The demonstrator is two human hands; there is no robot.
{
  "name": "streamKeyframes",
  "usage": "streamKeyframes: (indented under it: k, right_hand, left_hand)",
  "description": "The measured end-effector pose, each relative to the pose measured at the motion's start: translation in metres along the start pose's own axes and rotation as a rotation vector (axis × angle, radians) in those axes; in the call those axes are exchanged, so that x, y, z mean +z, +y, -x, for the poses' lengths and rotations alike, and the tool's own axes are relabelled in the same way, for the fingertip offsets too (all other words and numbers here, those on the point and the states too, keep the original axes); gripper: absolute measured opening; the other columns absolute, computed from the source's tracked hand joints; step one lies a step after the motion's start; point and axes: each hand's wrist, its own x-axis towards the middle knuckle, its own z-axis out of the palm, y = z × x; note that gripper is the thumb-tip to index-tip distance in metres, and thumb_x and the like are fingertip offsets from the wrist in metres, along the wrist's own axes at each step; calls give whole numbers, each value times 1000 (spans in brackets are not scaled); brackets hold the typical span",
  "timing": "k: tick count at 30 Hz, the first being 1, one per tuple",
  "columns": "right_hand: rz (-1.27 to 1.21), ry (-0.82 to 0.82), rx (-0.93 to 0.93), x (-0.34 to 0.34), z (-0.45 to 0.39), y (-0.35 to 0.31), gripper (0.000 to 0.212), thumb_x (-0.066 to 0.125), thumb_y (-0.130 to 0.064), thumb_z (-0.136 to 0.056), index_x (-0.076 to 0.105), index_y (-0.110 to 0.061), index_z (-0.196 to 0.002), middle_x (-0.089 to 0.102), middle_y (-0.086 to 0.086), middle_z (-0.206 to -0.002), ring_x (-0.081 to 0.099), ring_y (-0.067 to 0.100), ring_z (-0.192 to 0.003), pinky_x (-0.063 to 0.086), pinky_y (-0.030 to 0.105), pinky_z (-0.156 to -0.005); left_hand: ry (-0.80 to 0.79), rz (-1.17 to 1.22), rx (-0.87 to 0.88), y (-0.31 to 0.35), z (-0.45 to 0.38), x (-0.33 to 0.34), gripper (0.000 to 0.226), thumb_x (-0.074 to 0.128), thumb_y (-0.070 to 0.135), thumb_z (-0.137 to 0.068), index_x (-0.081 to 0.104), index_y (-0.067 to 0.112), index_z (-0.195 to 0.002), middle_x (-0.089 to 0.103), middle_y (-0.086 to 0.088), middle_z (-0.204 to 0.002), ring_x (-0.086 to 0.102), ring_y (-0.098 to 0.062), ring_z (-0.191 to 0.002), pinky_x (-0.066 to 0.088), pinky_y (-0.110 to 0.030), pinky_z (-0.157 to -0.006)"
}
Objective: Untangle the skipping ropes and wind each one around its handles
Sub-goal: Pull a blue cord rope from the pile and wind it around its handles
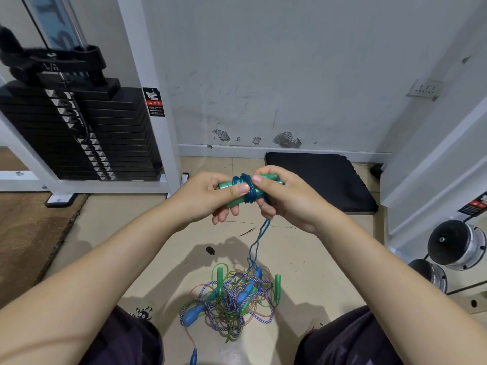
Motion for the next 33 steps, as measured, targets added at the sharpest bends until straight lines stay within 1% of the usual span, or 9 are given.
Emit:
streamKeyframes:
  k: [6, 9, 15, 18, 21, 23, 26, 30, 33]
  right_hand:
    - [54, -30, -55, -3, 1, 1, 11, 57, -17, -97, 55, -6, -97, 46, 3, -61, 34, 14, -51, 32, 22, -50]
    - [13, -74, -67, -2, 2, 0, 13, 55, -18, -98, 56, -6, -95, 45, 3, -61, 31, 13, -48, 30, 22, -50]
    - [-195, -152, -13, -2, 1, 0, 30, 57, -37, -90, 55, -13, -109, 43, 2, -69, 31, 10, -51, 29, 22, -54]
    - [-116, -193, 20, -1, -2, 3, 47, 66, -23, -91, 47, -26, -134, 32, 1, -67, 24, 12, -53, 25, 22, -50]
    - [-25, -170, 6, 0, -5, 2, 49, 58, -13, -97, 40, -28, -140, 29, 0, -63, 23, 13, -50, 25, 23, -49]
    - [50, -127, 4, 1, -4, 2, 36, 54, -13, -100, 43, -19, -133, 31, 0, -61, 28, 15, -48, 31, 25, -51]
    - [158, -48, 7, 0, -1, 7, 9, 47, -18, -104, 49, -10, -104, 28, 1, -56, 31, 17, -45, 33, 28, -52]
    - [383, 8, 14, -5, 6, 1, 26, 55, -30, -99, 57, -12, -80, 39, 1, -49, 38, 18, -44, 35, 23, -51]
    - [413, 101, -56, -10, 12, -9, 29, 66, -30, -93, 57, -13, -71, 41, -6, -50, 32, 12, -47, 29, 20, -48]
  left_hand:
    - [-329, 108, -197, 1, 0, -12, 43, 56, 46, -90, 63, 4, -85, 61, -11, -63, 48, -13, -37, 37, -20, -38]
    - [-381, 121, -196, 1, 1, -10, 45, 51, 47, -89, 62, 4, -82, 53, -8, -52, 39, -10, -32, 28, -19, -35]
    - [-213, 204, -53, 0, -3, -3, 39, 50, 46, -90, 57, 8, -80, 45, -3, -50, 31, -9, -35, 23, -17, -37]
    - [-56, 154, -29, 1, -5, -4, 42, 53, 51, -91, 56, 9, -82, 46, -1, -51, 33, -10, -37, 24, -18, -39]
    - [3, 115, -18, 2, -4, -3, 41, 52, 48, -93, 56, 9, -83, 48, -1, -51, 35, -10, -38, 25, -18, -39]
    - [17, 148, -7, 5, -3, -2, 39, 50, 47, -92, 56, 9, -83, 49, -1, -50, 35, -11, -38, 24, -18, -39]
    - [141, 233, -11, 6, -5, -11, 37, 49, 43, -96, 57, 9, -82, 51, 0, -51, 35, -11, -38, 24, -19, -39]
    - [429, 8, -98, -9, -12, -41, 35, 53, 40, -99, 60, 8, -86, 63, -4, -62, 42, -11, -40, 36, -22, -46]
    - [362, -233, -198, -18, -12, -51, 30, 54, 35, -99, 61, 9, -85, 68, -4, -67, 46, -14, -43, 39, -23, -48]
